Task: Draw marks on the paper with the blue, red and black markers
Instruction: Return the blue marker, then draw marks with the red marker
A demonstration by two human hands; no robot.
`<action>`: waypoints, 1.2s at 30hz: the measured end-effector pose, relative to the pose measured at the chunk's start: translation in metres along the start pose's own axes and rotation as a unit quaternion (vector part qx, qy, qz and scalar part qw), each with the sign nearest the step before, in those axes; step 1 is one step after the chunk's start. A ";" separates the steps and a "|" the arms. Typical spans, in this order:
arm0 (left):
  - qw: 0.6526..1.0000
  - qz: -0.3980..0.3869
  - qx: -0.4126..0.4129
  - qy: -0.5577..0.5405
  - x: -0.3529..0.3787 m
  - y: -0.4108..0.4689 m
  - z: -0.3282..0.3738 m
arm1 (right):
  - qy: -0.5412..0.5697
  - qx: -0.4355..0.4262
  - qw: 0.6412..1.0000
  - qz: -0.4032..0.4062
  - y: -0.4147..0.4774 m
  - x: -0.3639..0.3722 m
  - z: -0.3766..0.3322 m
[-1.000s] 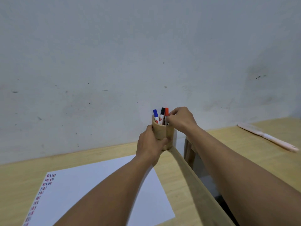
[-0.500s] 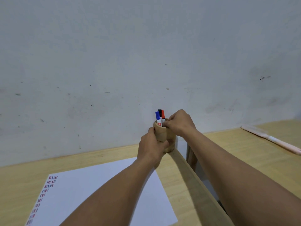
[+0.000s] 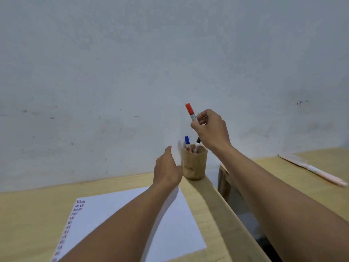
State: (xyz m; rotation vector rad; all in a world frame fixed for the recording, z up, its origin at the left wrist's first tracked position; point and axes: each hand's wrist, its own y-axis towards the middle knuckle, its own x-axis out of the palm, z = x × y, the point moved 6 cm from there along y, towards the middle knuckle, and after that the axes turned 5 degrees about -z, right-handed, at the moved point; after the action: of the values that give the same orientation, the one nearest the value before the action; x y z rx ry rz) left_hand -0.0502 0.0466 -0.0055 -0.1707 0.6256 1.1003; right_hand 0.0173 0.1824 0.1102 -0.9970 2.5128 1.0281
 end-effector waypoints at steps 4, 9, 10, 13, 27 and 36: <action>0.989 0.122 0.036 -0.073 -0.062 -0.021 0.013 | -0.058 -0.050 0.996 -0.048 -0.014 0.009 -0.033; 0.967 0.165 0.080 -0.177 -0.121 -0.054 0.028 | -0.159 -0.103 0.977 -0.093 -0.048 0.029 -0.066; 0.966 0.161 0.085 -0.182 -0.129 -0.060 0.029 | -0.180 -0.104 0.973 -0.101 -0.055 0.034 -0.072; 0.967 0.141 0.090 -0.191 -0.149 -0.074 0.029 | -0.216 -0.106 0.962 -0.127 -0.078 0.048 -0.090; 0.948 0.123 0.028 -0.292 -0.212 -0.115 -0.006 | 0.424 0.266 0.851 -0.160 -0.152 0.111 -0.127; 0.956 0.142 -0.011 -0.257 -0.241 -0.121 -0.040 | 0.486 0.244 0.827 -0.144 -0.160 0.147 -0.140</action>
State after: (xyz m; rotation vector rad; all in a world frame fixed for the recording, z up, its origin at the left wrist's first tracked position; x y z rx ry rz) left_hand -0.0332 -0.2138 0.0742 0.1918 0.1706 1.3649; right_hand 0.0216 -0.0718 0.0604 -1.9542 2.8883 -0.3665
